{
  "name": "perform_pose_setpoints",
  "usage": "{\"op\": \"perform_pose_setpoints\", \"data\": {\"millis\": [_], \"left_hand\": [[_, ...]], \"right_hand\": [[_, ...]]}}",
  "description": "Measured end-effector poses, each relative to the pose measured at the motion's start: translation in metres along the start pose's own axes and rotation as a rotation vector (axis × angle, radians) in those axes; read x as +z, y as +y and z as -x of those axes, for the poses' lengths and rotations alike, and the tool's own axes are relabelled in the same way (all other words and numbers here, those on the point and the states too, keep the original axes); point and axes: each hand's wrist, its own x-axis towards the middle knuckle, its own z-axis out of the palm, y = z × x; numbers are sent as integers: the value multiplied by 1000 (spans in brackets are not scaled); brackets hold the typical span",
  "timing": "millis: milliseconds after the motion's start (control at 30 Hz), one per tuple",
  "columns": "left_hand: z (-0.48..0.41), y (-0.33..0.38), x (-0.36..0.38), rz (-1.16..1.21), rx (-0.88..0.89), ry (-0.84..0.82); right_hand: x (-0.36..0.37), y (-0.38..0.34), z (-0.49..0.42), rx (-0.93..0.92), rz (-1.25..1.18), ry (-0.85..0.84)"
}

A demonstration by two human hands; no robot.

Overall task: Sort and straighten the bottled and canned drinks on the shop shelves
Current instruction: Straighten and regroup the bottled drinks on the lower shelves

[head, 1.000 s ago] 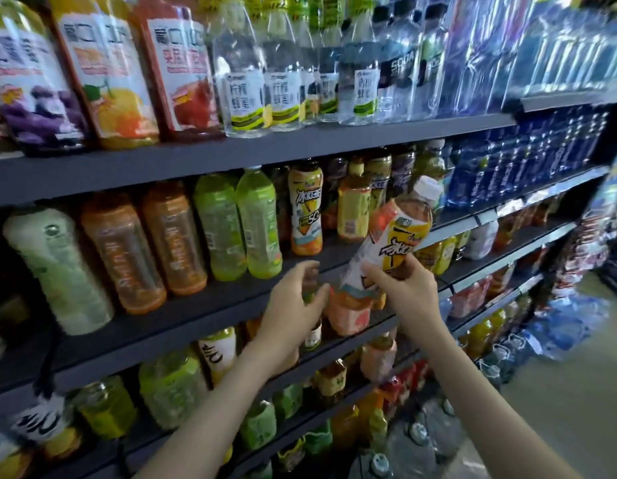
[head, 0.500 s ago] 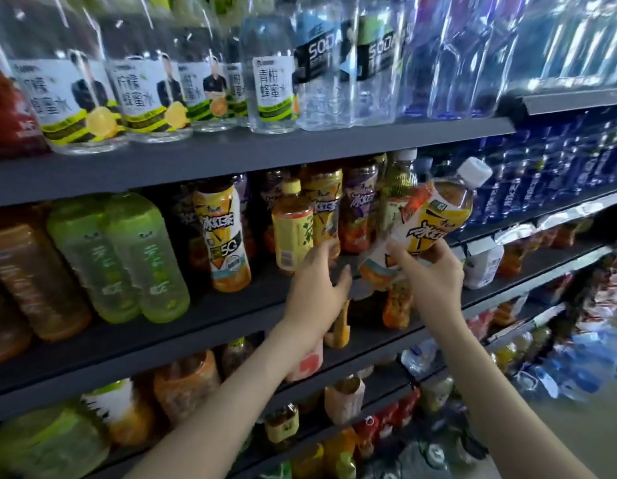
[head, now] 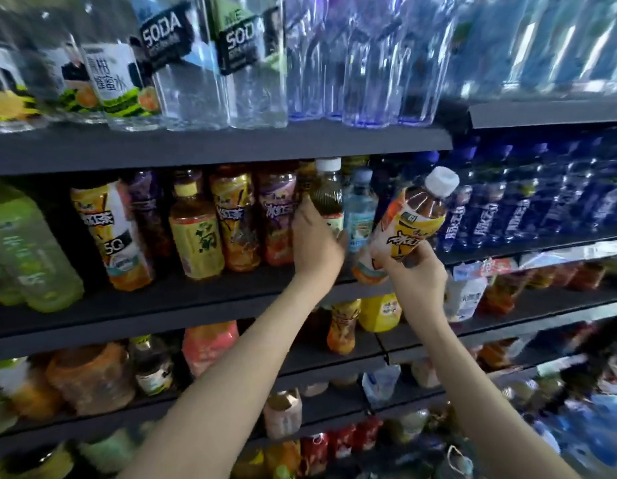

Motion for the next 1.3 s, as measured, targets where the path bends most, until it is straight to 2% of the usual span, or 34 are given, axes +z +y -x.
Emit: {"op": "perform_pose_setpoints", "data": {"millis": [100, 167, 333, 500, 733, 967, 1133, 1200, 1233, 1300], "left_hand": [[-4, 5, 16, 57, -113, 53], [-6, 3, 21, 111, -124, 114], [19, -14, 7, 249, 70, 223], [43, -39, -37, 282, 119, 306], [44, -48, -83, 302, 45, 393], [44, -53, -92, 261, -23, 333], [46, -49, -90, 222, -60, 223], [50, -47, -90, 189, -83, 197], [52, -46, -90, 170, -81, 195], [56, -46, -91, 125, -56, 193]], "right_hand": [[1, 5, -2, -34, -59, -31], [4, 7, -3, -45, -94, -47], [12, 14, -7, -59, -145, -95], [39, 11, -19, -81, -2, -169], [95, 6, -40, -169, 318, -202], [110, 14, -28, -212, 266, -224], [110, 10, -25, -290, 472, -140], [103, 2, -17, -337, 350, -117], [99, -2, -9, -344, 225, -162], [90, -16, 9, -289, -18, -390]]}}
